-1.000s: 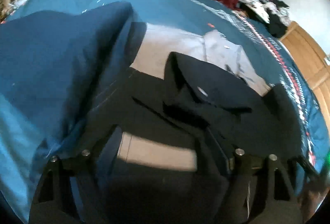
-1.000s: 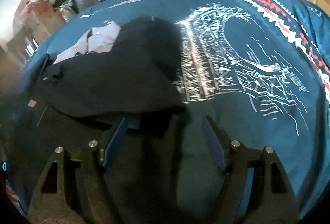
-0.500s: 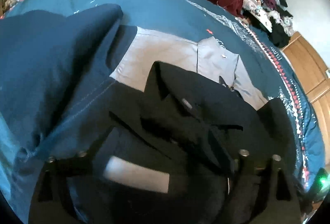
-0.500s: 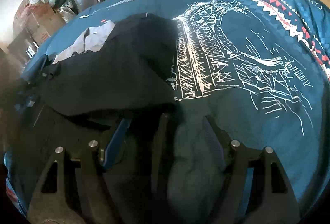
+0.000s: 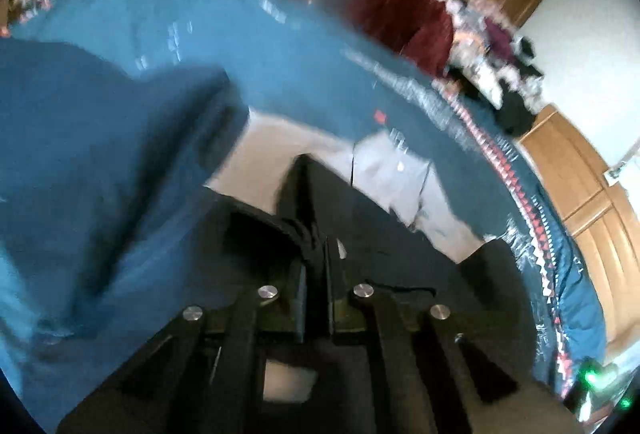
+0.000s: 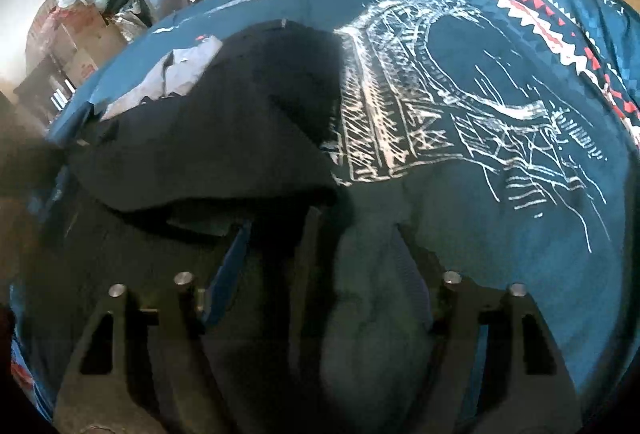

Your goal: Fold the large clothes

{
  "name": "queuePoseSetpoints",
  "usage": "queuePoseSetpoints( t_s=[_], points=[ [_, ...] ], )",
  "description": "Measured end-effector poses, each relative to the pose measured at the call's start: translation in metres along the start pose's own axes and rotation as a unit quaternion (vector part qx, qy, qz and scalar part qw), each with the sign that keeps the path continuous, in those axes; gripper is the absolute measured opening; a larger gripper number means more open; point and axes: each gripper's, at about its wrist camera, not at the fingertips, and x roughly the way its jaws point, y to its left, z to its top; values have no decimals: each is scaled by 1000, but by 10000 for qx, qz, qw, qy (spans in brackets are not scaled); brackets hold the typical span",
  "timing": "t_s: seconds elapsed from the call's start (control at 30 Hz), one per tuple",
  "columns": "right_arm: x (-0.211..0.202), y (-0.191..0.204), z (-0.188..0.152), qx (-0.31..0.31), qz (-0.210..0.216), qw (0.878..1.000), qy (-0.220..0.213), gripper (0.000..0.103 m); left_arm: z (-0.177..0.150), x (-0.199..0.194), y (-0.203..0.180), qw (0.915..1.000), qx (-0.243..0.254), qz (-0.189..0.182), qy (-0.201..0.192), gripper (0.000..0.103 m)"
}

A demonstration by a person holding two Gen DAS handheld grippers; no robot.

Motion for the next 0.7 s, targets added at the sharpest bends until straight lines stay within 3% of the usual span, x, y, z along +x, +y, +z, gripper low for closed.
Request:
queuePoseSetpoints(
  t_s=[0.03, 0.07, 0.17, 0.23, 0.3, 0.33, 0.37, 0.5, 0.63, 0.7],
  points=[
    [4, -4, 0, 67, -8, 9999, 110, 29, -4, -3, 4, 10000, 34, 51, -55, 8],
    [7, -9, -1, 155, 18, 9998, 151, 25, -9, -3, 10, 9999, 47, 114, -24, 9],
    [4, -7, 0, 58, 41, 9999, 102, 27, -29, 18, 24, 9979, 100, 502, 390, 9],
    [-1, -1, 1, -104, 112, 9999, 13, 41, -33, 23, 27, 9969, -32, 458, 637, 14],
    [-7, 8, 3, -303, 108, 9994, -119, 60, -32, 15, 27, 9971, -167, 325, 661, 38],
    [-8, 12, 4, -385, 99, 9991, -166, 66, -33, 11, 27, 9973, -204, 239, 666, 58],
    [-5, 14, 4, -433, 114, 9989, -149, 67, -34, 6, 25, 9974, -210, 209, 651, 68],
    [10, 10, 0, -263, 207, 9994, 41, 66, -40, -13, 13, 9977, 7, 314, 593, 69],
    [9, 6, -7, -191, 256, 9995, -9, 66, -40, -21, -9, 9975, 569, 204, 353, 66],
    [8, 6, -9, -181, 255, 9995, -23, 66, -35, 1, -2, 9972, 332, 85, 663, 44]
  ],
)
